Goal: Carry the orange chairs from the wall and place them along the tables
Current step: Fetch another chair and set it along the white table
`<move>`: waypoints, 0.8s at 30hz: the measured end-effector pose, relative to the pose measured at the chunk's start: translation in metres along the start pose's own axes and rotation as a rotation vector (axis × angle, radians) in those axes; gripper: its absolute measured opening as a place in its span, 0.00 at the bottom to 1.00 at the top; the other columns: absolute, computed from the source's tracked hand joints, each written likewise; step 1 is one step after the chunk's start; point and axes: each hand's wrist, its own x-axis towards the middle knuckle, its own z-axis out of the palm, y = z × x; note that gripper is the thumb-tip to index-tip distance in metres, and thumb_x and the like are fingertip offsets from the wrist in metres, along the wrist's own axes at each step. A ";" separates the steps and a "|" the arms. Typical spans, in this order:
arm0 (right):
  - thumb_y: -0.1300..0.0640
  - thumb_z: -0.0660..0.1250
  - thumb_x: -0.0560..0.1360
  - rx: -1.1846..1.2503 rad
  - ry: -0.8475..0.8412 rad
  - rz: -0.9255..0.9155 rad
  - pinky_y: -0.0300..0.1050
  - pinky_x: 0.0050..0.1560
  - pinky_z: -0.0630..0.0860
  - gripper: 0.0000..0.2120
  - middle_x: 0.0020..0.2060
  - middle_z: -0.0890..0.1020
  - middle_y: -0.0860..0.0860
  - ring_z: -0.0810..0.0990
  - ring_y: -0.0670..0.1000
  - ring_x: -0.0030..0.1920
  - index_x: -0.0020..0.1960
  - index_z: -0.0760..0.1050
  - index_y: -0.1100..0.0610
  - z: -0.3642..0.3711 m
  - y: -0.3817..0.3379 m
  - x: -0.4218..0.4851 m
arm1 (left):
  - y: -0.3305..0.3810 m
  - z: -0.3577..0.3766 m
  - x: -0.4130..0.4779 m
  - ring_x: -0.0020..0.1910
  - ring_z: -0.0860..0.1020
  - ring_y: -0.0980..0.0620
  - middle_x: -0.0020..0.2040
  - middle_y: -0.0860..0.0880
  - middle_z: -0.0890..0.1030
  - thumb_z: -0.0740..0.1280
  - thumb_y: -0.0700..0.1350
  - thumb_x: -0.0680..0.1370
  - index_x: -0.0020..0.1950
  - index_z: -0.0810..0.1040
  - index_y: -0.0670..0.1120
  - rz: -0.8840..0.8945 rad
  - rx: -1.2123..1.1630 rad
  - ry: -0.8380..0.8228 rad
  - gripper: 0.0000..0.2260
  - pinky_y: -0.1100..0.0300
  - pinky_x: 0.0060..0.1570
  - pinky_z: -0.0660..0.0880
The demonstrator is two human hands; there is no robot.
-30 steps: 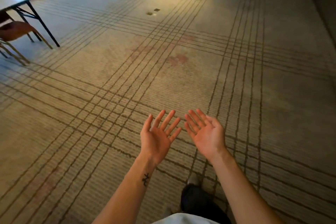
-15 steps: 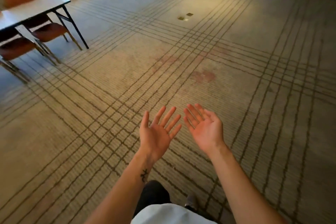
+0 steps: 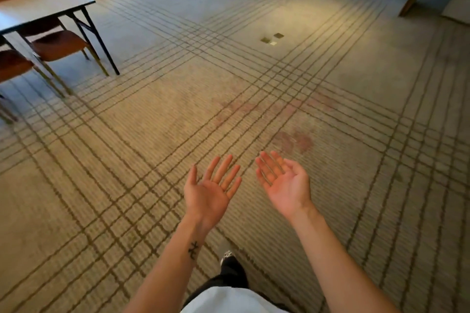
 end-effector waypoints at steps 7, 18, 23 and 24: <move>0.55 0.58 0.80 0.006 -0.039 -0.017 0.56 0.67 0.73 0.20 0.65 0.80 0.60 0.78 0.60 0.66 0.69 0.72 0.59 0.115 -0.050 0.134 | 0.100 0.085 0.134 0.68 0.76 0.36 0.68 0.40 0.79 0.56 0.63 0.82 0.74 0.71 0.45 0.023 -0.004 -0.032 0.28 0.39 0.74 0.64; 0.56 0.59 0.79 0.010 -0.050 0.088 0.57 0.70 0.71 0.21 0.64 0.80 0.61 0.79 0.61 0.65 0.71 0.72 0.60 0.228 -0.105 0.394 | 0.205 0.154 0.367 0.69 0.75 0.36 0.69 0.40 0.78 0.56 0.63 0.82 0.75 0.70 0.46 0.058 -0.009 0.045 0.29 0.39 0.74 0.64; 0.55 0.57 0.80 -0.033 -0.100 0.148 0.56 0.70 0.70 0.20 0.63 0.81 0.60 0.80 0.60 0.64 0.70 0.72 0.59 0.313 -0.143 0.518 | 0.274 0.215 0.481 0.69 0.75 0.35 0.69 0.38 0.78 0.56 0.63 0.82 0.75 0.69 0.44 0.116 -0.019 0.061 0.30 0.39 0.75 0.62; 0.55 0.57 0.80 -0.052 -0.116 0.151 0.57 0.70 0.70 0.20 0.63 0.81 0.60 0.80 0.60 0.64 0.70 0.72 0.59 0.330 -0.151 0.536 | 0.287 0.226 0.497 0.69 0.75 0.35 0.69 0.38 0.78 0.56 0.63 0.82 0.75 0.69 0.44 0.130 -0.032 0.064 0.29 0.39 0.75 0.62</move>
